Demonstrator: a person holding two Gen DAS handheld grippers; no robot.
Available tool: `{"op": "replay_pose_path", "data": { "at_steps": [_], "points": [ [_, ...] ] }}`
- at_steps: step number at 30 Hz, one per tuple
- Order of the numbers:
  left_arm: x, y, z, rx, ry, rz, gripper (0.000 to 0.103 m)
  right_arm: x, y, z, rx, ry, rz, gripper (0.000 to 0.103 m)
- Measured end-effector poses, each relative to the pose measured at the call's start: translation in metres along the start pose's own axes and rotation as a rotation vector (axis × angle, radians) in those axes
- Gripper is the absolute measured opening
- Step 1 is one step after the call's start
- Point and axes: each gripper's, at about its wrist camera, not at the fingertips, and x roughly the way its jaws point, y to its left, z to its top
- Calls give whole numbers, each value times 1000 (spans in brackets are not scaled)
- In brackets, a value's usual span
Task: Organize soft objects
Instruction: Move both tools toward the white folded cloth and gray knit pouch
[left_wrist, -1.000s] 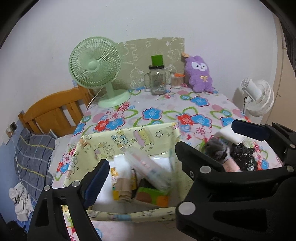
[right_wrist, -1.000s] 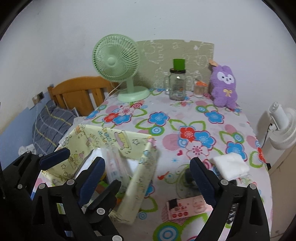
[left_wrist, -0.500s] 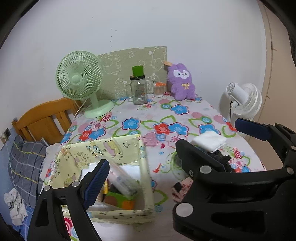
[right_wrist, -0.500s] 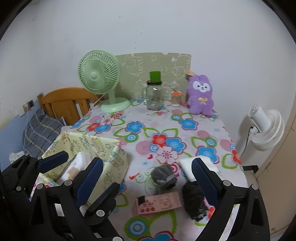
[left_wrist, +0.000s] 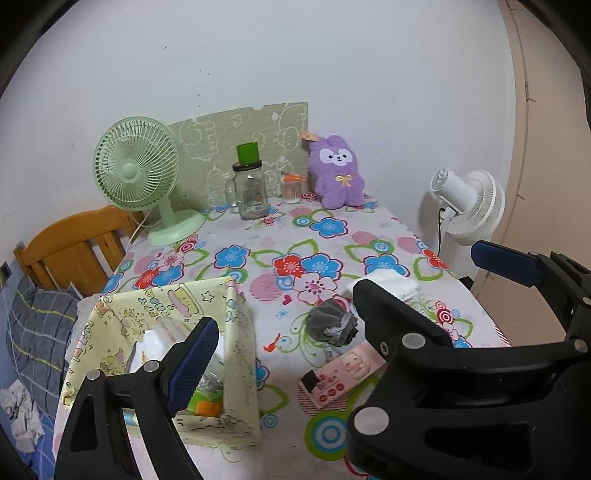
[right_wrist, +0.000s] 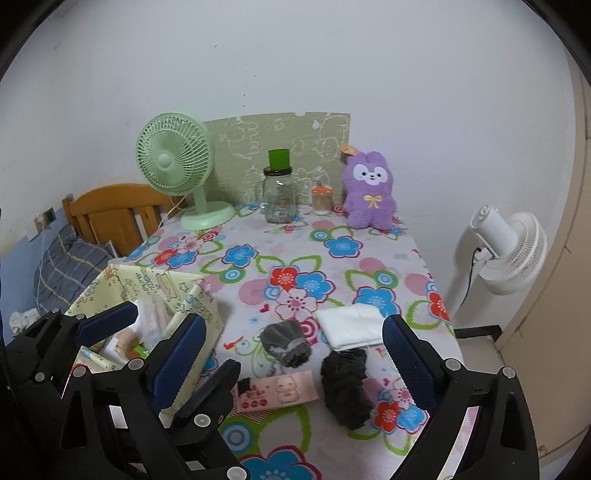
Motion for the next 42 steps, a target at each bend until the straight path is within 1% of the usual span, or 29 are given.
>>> {"op": "replay_pose_path", "data": {
  "at_steps": [5, 14, 21, 24, 29, 34, 42],
  "points": [
    [2, -10, -1, 3, -8, -13, 91, -4, -11, -4, 12, -8, -15, 98],
    [15, -26, -6, -5, -11, -40, 91, 3, -30, -13, 24, 10, -28, 98],
    [33, -33, -10, -32, -1, -57, 91, 15, -44, -21, 26, 12, -12, 98],
    [42, -37, -12, -24, 14, -58, 91, 22, -49, -24, 29, 20, -11, 98],
    [55, -42, -13, -16, 34, -62, 91, 32, -56, -29, 21, 4, -41, 98],
    [71, -47, -14, -19, 68, -73, 91, 49, -64, -31, 22, 33, -43, 98],
    [97, -48, -10, -53, 107, -53, 89, 77, -80, -33, 66, 83, -30, 98]
  ]
}}
